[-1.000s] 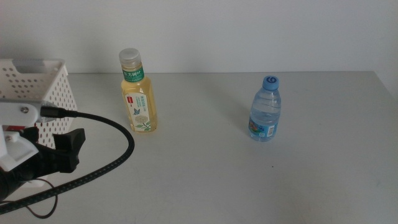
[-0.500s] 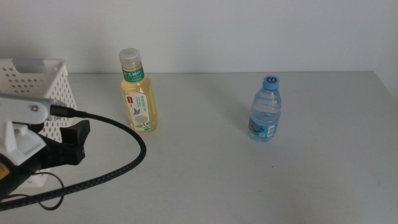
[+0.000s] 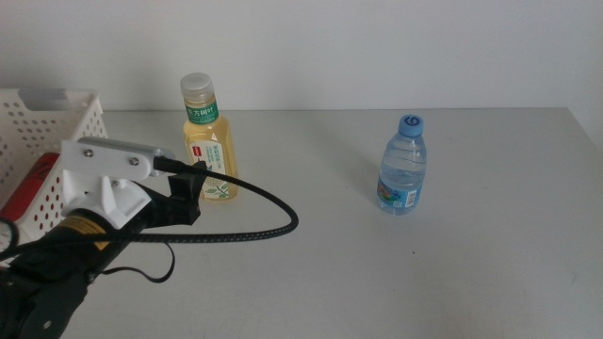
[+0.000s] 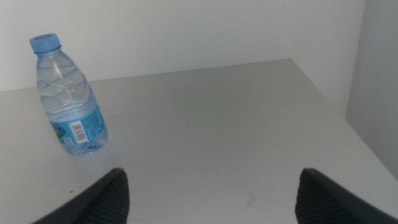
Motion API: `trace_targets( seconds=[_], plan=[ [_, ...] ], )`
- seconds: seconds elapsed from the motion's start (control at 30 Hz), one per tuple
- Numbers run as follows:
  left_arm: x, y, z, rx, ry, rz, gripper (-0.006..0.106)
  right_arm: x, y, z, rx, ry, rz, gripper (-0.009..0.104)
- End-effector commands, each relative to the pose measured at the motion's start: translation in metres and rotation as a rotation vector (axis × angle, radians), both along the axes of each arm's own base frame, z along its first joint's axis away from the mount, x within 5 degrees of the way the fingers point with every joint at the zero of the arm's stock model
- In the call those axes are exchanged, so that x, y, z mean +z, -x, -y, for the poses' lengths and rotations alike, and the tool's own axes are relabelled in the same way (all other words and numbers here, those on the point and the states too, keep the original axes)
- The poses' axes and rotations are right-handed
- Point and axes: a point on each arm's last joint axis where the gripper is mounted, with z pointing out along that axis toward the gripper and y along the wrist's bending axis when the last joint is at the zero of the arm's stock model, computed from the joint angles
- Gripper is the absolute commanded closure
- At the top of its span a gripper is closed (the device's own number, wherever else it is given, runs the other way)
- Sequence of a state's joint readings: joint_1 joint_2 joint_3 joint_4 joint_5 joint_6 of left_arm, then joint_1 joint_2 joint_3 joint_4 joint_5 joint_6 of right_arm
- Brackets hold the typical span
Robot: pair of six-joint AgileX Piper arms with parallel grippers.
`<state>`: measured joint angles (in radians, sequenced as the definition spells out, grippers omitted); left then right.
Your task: Use arms to grab the bottles and put them into the dustbin to the left of the table.
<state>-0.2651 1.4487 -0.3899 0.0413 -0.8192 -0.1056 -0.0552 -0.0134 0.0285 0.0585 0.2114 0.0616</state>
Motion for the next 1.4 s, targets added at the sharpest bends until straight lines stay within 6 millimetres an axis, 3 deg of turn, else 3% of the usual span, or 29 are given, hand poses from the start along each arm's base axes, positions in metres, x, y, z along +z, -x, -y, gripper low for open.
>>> trace_targets(
  seconds=[0.0,0.43,1.07,1.2,1.37],
  plan=[
    [0.016,-0.013,0.007,-0.018,0.070,0.139,0.007,0.011,0.001,0.001,-0.009,0.023,0.105,0.001],
    [-0.003,-0.073,0.023,-0.010,0.063,0.121,0.007,0.011,0.001,0.001,-0.009,0.023,0.105,0.001],
    [-0.026,-0.125,0.031,0.036,0.064,0.121,0.008,0.011,0.001,0.001,-0.009,0.023,0.105,0.001],
    [-0.028,-0.131,0.033,0.026,0.011,0.152,0.021,0.011,0.001,0.001,-0.009,0.023,0.105,0.001],
    [-0.029,-0.131,0.033,0.030,-0.007,0.141,0.062,0.011,0.001,0.001,-0.009,0.023,0.105,0.001]
  ],
)
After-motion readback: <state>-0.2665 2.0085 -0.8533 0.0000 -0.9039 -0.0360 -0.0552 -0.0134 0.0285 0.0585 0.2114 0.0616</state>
